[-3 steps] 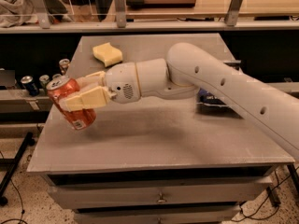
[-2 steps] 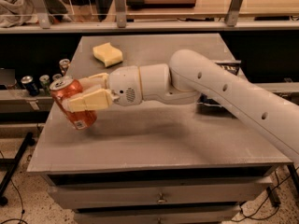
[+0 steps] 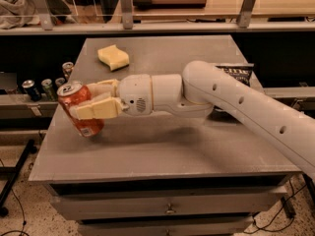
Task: Place coke can upright
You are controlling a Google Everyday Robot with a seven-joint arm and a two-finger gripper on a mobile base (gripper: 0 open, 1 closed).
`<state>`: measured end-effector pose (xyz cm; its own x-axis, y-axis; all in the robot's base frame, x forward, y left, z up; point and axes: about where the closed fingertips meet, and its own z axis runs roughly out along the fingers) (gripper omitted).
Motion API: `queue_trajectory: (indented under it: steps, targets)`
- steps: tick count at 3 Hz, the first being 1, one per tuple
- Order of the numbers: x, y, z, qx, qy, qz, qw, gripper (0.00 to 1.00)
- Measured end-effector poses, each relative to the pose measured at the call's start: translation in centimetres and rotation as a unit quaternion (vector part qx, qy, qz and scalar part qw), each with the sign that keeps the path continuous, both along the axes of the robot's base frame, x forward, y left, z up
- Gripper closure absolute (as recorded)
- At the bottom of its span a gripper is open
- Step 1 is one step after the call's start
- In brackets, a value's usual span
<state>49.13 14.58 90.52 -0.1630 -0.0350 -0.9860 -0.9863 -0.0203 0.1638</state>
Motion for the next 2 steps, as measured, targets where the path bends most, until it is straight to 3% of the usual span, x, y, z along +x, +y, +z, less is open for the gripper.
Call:
queue_trajectory:
  steps: [2]
  targets:
    - [-0.06,-0.38,-0.39,0.013,-0.017,-0.017,0.9996,1.00]
